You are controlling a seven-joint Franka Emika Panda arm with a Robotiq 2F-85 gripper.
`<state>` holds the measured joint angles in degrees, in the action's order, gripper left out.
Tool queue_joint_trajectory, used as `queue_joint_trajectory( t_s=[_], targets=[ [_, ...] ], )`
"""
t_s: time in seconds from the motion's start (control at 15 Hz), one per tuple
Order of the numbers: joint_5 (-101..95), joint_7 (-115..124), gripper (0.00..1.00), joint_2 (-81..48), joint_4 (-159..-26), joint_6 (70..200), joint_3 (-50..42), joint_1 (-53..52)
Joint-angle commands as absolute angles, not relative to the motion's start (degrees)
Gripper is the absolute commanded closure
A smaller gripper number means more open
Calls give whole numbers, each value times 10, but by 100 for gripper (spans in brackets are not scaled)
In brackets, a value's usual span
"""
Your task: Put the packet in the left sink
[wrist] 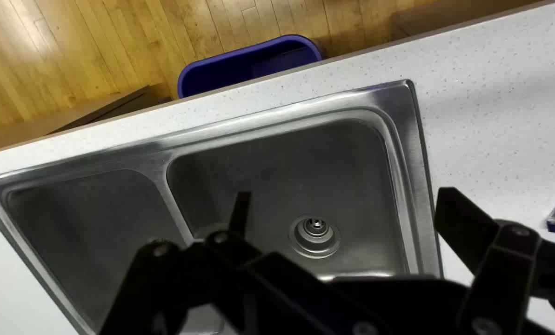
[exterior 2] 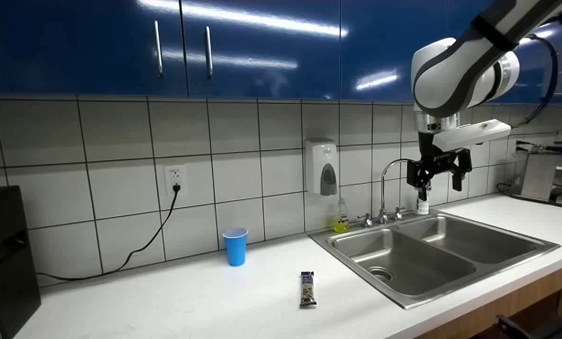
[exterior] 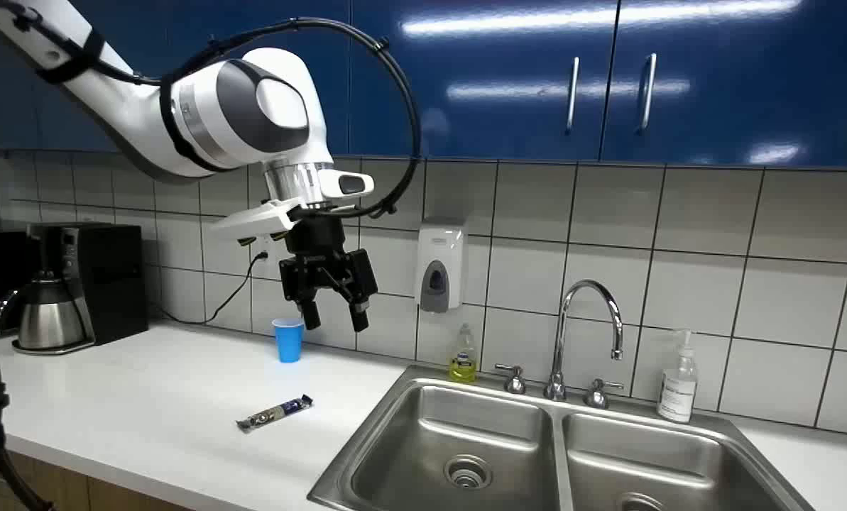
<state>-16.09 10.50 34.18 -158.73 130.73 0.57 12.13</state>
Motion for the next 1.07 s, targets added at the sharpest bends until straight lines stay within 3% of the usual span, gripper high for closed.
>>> queue_joint_trajectory(
  t_s=[0.0, 0.53, 1.0],
  targets=[
    [-162, 105, 0, 342, -1586, 1305, 4, 120],
    [-69, 101, 0, 240, -1585, 1407, 6, 51],
    [-136, 170, 0, 70, -1543, 1513, 72, 39]
  ],
)
